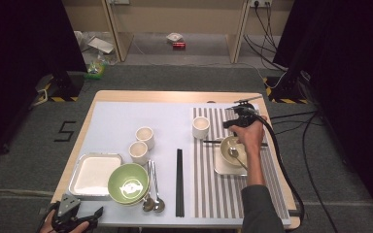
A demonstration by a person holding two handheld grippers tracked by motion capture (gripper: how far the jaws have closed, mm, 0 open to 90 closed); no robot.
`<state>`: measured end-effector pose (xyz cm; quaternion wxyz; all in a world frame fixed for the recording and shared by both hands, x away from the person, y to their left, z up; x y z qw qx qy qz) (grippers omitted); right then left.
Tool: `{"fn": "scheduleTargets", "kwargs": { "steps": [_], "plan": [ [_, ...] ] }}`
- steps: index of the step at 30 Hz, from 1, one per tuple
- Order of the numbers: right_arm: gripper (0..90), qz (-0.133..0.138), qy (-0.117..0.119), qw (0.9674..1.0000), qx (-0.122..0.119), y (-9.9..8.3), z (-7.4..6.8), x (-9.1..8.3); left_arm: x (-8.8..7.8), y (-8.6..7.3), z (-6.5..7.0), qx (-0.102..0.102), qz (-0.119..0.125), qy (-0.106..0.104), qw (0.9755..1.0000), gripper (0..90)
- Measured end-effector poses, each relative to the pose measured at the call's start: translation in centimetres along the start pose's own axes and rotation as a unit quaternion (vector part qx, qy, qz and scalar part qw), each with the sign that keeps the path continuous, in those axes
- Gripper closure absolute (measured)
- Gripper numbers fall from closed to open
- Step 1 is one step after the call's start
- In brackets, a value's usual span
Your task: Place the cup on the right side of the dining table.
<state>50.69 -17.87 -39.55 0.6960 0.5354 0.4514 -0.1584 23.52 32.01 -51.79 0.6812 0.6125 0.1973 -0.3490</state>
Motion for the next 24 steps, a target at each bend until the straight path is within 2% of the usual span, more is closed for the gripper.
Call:
{"fn": "scheduleTargets", "kwargs": {
  "steps": [9,10,17,24],
  "plan": [
    [43.3,0.009,0.002,1.0000,0.003,-1.5,1.1,-1.7,0.0,0.0,0.0,-0.002,0.001,-0.001,1.0000,11.8],
    [43.2,0.016,0.004,0.9999,-0.002,-1.6,1.3,-1.9,0.0,0.0,0.0,-0.002,0.001,-0.001,1.0000,11.8],
    [42.8,0.030,0.011,0.9995,0.003,-2.6,2.1,-3.6,0.0,0.0,0.0,-0.002,0.001,-0.001,1.0000,11.8],
    [41.7,0.036,0.015,0.9992,0.001,-3.7,2.5,-4.6,0.0,0.0,0.0,0.000,0.000,-0.001,1.0000,11.8]
  ]
}}
Point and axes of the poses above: each handheld gripper's, and its own axes: x roughly forward along the jaws, y roughly out of its top, z roughly to its right, the point moved 2 cm from there along x, roughly forward along the jaws, and after that the axes turned 11 degrees about -x, right-handed, at the moved point
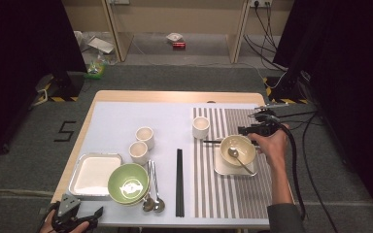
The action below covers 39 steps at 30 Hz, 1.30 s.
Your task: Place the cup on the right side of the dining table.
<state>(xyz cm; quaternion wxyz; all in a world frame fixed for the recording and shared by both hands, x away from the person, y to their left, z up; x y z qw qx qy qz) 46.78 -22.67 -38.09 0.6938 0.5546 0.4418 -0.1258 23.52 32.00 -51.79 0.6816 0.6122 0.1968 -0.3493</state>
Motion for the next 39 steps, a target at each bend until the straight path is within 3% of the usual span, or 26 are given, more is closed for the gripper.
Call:
{"fn": "scheduleTargets", "kwargs": {
  "steps": [18,39],
  "plan": [
    [40.1,0.014,0.002,0.9999,-0.002,-2.9,1.2,-1.1,0.0,0.0,0.0,0.000,0.001,0.000,1.0000,11.8],
    [40.2,0.023,0.001,0.9997,-0.005,-6.3,1.6,-2.6,0.0,0.0,0.0,0.000,0.000,0.001,1.0000,11.8]
  ]
}}
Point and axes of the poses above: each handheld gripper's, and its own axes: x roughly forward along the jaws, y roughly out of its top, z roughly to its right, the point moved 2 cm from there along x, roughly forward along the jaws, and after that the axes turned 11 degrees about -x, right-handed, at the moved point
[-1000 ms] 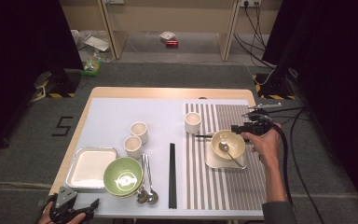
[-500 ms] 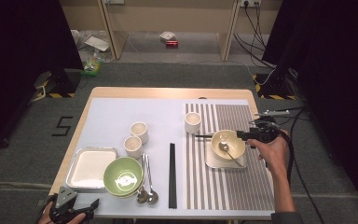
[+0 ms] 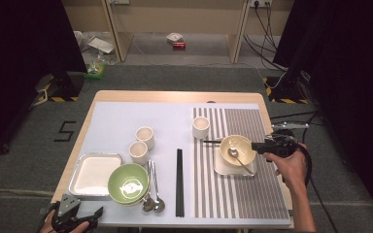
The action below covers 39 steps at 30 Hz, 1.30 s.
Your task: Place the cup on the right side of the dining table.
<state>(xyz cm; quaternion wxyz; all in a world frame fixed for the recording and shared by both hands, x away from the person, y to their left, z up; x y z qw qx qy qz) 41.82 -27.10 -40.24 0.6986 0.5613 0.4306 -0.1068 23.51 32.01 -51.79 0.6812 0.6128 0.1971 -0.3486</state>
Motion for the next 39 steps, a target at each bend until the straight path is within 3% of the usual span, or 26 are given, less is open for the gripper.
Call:
{"fn": "scheduleTargets", "kwargs": {
  "steps": [18,39],
  "plan": [
    [40.0,0.008,-0.001,1.0000,-0.004,-3.0,0.4,-1.3,0.0,0.0,0.0,-0.002,0.000,-0.001,1.0000,11.8],
    [39.7,0.009,0.001,0.9999,-0.012,-5.5,-0.4,-1.5,0.0,0.0,0.0,-0.002,0.000,0.000,1.0000,11.8]
  ]
}}
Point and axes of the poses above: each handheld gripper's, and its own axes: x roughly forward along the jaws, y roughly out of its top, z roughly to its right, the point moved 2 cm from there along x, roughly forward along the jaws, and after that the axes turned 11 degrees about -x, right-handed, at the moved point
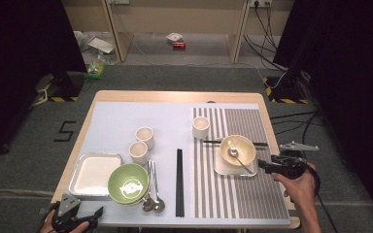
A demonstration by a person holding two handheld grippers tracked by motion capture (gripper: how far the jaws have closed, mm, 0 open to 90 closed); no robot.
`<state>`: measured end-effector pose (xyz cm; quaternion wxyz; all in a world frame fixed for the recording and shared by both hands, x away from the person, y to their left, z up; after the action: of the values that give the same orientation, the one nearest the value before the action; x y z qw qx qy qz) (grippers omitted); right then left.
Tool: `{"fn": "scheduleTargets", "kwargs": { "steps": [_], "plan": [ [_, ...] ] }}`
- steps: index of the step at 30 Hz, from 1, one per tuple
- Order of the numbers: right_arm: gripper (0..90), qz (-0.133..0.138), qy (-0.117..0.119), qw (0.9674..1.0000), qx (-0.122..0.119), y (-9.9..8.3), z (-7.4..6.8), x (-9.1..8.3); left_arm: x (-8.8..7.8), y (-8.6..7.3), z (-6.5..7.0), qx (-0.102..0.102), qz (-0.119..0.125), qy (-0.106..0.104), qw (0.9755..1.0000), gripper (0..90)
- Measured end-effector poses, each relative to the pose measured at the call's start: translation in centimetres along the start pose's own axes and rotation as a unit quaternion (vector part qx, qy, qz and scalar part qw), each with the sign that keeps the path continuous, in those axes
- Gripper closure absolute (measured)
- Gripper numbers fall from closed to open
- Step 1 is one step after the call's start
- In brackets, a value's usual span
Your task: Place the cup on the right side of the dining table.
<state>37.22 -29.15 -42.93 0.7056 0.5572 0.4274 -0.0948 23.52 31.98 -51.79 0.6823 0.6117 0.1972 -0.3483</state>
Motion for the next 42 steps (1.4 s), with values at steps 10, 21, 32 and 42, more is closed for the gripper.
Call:
{"fn": "scheduleTargets", "kwargs": {
  "steps": [10,21,32,42],
  "plan": [
    [39.6,0.001,-0.003,1.0000,-0.007,-1.0,-0.5,-0.1,0.0,0.0,0.0,-0.001,0.000,0.000,1.0000,11.8],
    [39.1,0.000,0.003,1.0000,-0.009,-2.0,-1.1,0.0,0.0,0.0,0.0,0.001,0.000,0.000,1.0000,11.8],
    [37.9,0.002,0.006,1.0000,-0.005,-3.3,-1.5,0.3,0.0,0.0,0.0,-0.001,0.000,-0.001,1.0000,11.8],
    [36.9,-0.007,0.009,0.9998,-0.015,-4.6,-2.3,1.1,0.0,0.2,0.0,0.002,-0.007,0.001,1.0000,11.8]
  ]
}}
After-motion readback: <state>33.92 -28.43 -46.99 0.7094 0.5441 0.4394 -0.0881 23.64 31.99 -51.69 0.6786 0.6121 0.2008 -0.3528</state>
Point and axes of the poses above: each handheld gripper's, and its own axes: x roughly forward along the jaws, y roughly out of its top, z roughly to its right, the point moved 2 cm from there along x, roughly forward along the jaws, and after that the axes turned 11 degrees about -x, right-handed, at the moved point
